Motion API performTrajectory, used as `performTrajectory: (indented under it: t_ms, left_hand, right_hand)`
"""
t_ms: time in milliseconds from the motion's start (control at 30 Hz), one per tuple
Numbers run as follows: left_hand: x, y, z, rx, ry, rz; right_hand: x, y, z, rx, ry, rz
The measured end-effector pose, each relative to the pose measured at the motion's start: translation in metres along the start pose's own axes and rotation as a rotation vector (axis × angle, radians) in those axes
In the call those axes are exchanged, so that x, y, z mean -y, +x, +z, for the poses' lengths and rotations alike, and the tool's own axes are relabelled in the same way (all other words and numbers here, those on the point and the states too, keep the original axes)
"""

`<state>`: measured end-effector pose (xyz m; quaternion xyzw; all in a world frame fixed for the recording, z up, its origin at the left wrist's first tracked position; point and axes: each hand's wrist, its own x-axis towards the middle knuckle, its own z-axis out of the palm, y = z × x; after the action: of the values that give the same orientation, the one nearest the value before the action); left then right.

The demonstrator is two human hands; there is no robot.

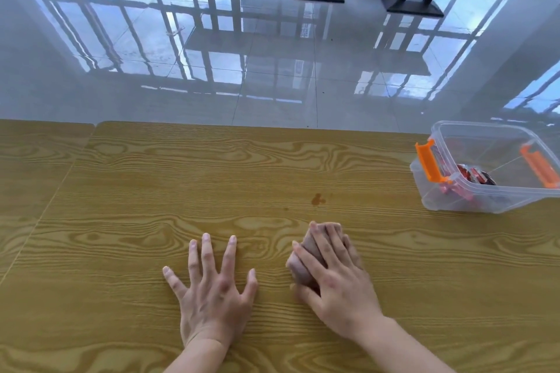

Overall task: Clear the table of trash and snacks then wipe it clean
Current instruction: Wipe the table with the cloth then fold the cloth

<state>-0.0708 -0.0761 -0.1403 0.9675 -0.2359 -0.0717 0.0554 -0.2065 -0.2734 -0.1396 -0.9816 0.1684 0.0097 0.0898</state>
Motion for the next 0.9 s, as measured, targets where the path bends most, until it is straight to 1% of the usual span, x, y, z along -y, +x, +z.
performTrajectory:
  t_ms: [33, 67, 100, 133, 200, 233, 267, 300, 333, 433, 500, 533, 567, 600, 667, 733, 767, 800, 833, 900]
  left_hand:
    - [0.000, 0.000, 0.000, 0.003, 0.003, -0.002]
    - [0.000, 0.000, 0.001, 0.010, 0.006, -0.004]
    - [0.000, 0.000, 0.001, 0.014, 0.006, -0.003]
    - [0.001, 0.000, 0.001, 0.016, 0.004, -0.001]
    - [0.000, 0.002, 0.001, 0.011, 0.005, 0.003]
    - [0.000, 0.002, 0.002, 0.009, 0.007, 0.002]
    - [0.001, 0.001, 0.002, 0.016, 0.010, 0.003]
    - [0.001, 0.000, 0.001, 0.022, 0.009, 0.005]
    - [0.001, 0.001, 0.001, 0.021, 0.008, 0.005]
    - [0.000, 0.001, 0.000, 0.018, 0.008, -0.007]
    - [0.000, 0.001, 0.000, 0.023, 0.002, 0.005]
    - [0.001, 0.001, 0.001, 0.021, 0.006, 0.008]
    - [0.002, 0.001, 0.002, 0.018, 0.008, 0.007]
    - [0.003, 0.001, 0.002, 0.015, 0.006, 0.008]
    - [0.002, 0.001, 0.001, 0.010, -0.002, 0.012]
    - [0.002, 0.001, 0.001, 0.010, 0.004, 0.011]
    - [0.002, 0.000, 0.000, 0.009, 0.002, 0.010]
    - [0.003, 0.000, 0.000, 0.006, 0.001, 0.006]
    - [0.004, 0.000, -0.001, 0.007, 0.007, 0.000]
    - [0.003, 0.000, -0.002, 0.012, 0.010, -0.006]
  right_hand:
    - [-0.004, -0.002, 0.001, 0.027, -0.021, -0.039]
    - [-0.018, 0.006, 0.000, 0.024, -0.039, -0.034]
    - [-0.033, 0.020, -0.004, 0.000, -0.066, 0.024]
    - [-0.048, 0.040, -0.011, -0.004, -0.081, 0.138]
    - [-0.068, 0.086, -0.032, 0.028, -0.015, 0.423]
    - [-0.070, 0.103, -0.038, 0.049, 0.013, 0.508]
    - [-0.064, 0.110, -0.040, 0.068, 0.019, 0.522]
    - [-0.052, 0.107, -0.036, 0.082, 0.014, 0.472]
    - [-0.036, 0.094, -0.030, 0.084, -0.002, 0.374]
    - [0.005, 0.016, -0.002, 0.004, -0.028, 0.059]
    - [-0.002, -0.017, 0.004, 0.027, -0.048, -0.080]
    - [-0.016, -0.016, 0.002, 0.042, -0.065, -0.106]
    - [-0.034, -0.008, -0.003, 0.035, -0.087, -0.066]
    - [-0.050, 0.007, -0.011, 0.028, -0.088, 0.026]
    - [-0.070, 0.052, -0.028, 0.026, -0.038, 0.296]
    - [-0.068, 0.097, -0.035, 0.036, 0.017, 0.494]
    - [-0.058, 0.113, -0.036, 0.053, 0.038, 0.522]
    - [-0.041, 0.124, -0.034, 0.076, 0.040, 0.483]
    - [-0.022, 0.127, -0.029, 0.089, 0.019, 0.378]
    - [0.016, 0.104, -0.012, 0.090, -0.033, 0.058]
